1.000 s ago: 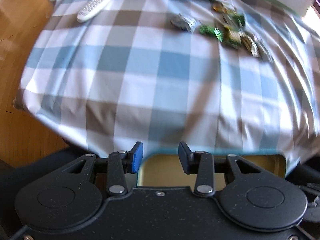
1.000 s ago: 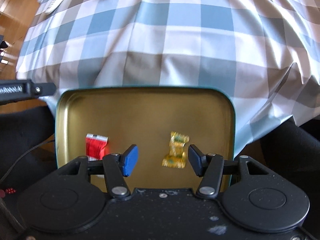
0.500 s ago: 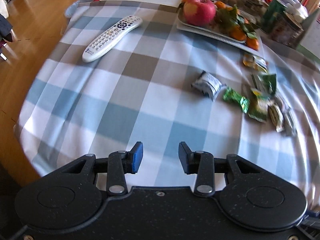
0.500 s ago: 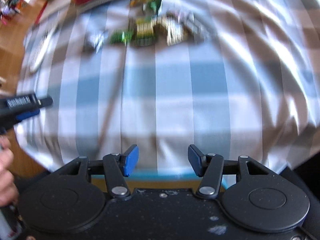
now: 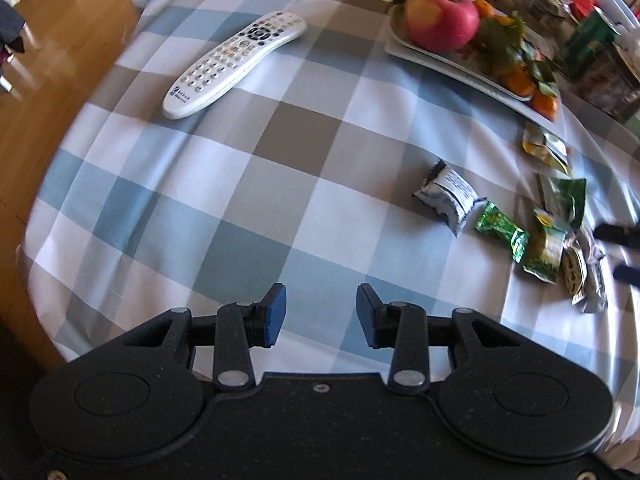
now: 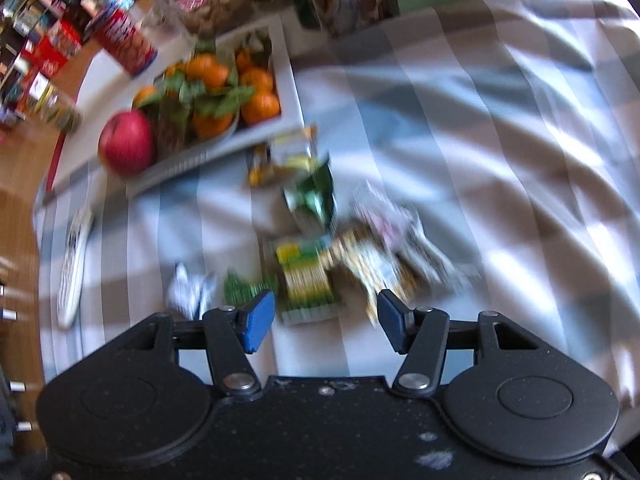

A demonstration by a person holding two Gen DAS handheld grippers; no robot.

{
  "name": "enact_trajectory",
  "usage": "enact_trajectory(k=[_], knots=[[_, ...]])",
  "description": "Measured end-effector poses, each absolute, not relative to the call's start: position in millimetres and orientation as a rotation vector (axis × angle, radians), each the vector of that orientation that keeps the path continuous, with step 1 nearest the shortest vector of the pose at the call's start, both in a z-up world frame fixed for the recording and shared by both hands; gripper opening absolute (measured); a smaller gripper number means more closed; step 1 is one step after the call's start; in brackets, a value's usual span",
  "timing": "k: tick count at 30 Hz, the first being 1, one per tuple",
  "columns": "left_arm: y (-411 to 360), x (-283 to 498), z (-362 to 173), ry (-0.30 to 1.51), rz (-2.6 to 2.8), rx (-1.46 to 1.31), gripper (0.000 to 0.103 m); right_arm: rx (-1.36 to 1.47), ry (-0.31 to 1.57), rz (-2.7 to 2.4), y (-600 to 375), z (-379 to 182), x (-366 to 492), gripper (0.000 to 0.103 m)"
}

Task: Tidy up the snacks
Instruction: 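Move both tools back toward the snack pile, then close the right tool on the white-and-yellow snack packet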

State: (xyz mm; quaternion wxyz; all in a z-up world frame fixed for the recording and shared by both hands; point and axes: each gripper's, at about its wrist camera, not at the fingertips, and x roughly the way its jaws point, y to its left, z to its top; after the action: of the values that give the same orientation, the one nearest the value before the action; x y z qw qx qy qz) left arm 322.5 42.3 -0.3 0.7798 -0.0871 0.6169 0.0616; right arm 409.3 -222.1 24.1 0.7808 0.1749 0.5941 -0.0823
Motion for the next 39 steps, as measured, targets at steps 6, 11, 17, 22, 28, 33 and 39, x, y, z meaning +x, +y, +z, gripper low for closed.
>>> enact_trajectory(k=[6,11,17,22,28,33,39], knots=[[54.7,328.8,-6.4,1.383,0.139,-0.274,0.048,0.361,1.220,-0.226,-210.7,7.4,459.0,0.062],[55.7,328.4,-1.2,1.377,0.134,-0.298,0.048,0.320,1.171,-0.239,-199.1,-5.8,490.6,0.065],[49.8,330.1,0.7,1.377,0.105,-0.298,0.048,0.371,1.176,-0.288,-196.7,-29.3,515.7,0.066],[48.9,332.3,-1.9,1.389,0.099,-0.301,0.048,0.293,1.162,-0.302,-185.0,-42.0,527.8,0.067],[52.1,332.9,-0.8,1.385,0.106,-0.313,0.048,0.222,1.133,-0.331,-181.4,-49.8,534.4,0.069],[51.5,332.7,-2.3,1.389,0.111,-0.318,0.048,0.239,1.134,-0.341,-187.5,-55.4,534.3,0.072],[49.4,332.3,-4.6,1.396,0.105,-0.311,0.048,0.187,1.162,-0.338,-185.6,-62.9,530.5,0.069]])
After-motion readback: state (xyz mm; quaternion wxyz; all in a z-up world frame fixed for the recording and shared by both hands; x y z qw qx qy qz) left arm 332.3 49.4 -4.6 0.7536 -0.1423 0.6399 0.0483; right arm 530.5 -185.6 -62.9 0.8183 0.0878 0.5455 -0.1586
